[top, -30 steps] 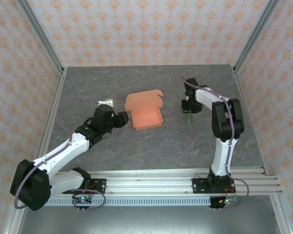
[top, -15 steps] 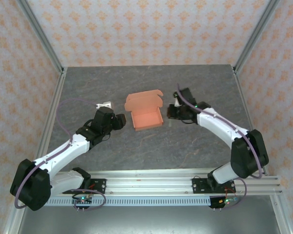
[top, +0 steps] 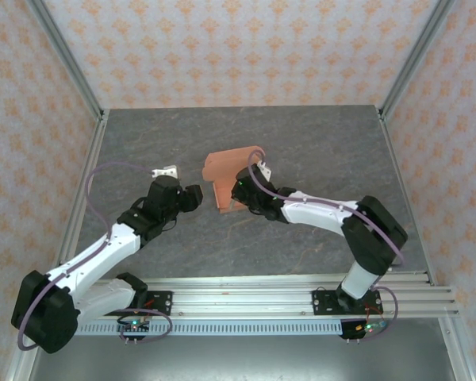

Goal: Fold the paper box

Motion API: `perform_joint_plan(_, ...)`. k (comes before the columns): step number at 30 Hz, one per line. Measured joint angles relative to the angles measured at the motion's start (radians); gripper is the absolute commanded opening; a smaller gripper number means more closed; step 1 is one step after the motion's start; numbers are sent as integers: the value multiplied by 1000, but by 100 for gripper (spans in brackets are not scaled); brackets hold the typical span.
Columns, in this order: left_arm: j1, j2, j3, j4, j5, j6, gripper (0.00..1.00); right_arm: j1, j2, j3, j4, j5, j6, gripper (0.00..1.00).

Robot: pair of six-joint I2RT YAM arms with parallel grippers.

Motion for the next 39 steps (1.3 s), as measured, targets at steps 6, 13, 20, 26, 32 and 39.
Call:
perform_joint_plan(6, 0, -22, -2, -9, -5, 2, 64, 1, 91, 20, 37, 67, 122, 16)
perform_joint_plan(13, 0, -32, -13, -15, -5, 3, 64, 1, 146, 55, 58, 95, 199, 20)
perform_joint_plan(20, 0, -33, -14, -15, -5, 3, 64, 1, 146, 66, 58, 109, 236, 31)
perform_joint_plan(26, 0, -33, -19, -16, -6, 3, 64, 1, 133, 66, 44, 110, 167, 37)
perform_joint_plan(32, 24, -16, -19, 2, -8, 31, 70, -29, -67, 29, -8, 86, -182, 50)
perform_joint_plan(39, 115, 157, 18, 105, 103, 113, 71, -295, -215, 35, -84, -182, -671, 61)
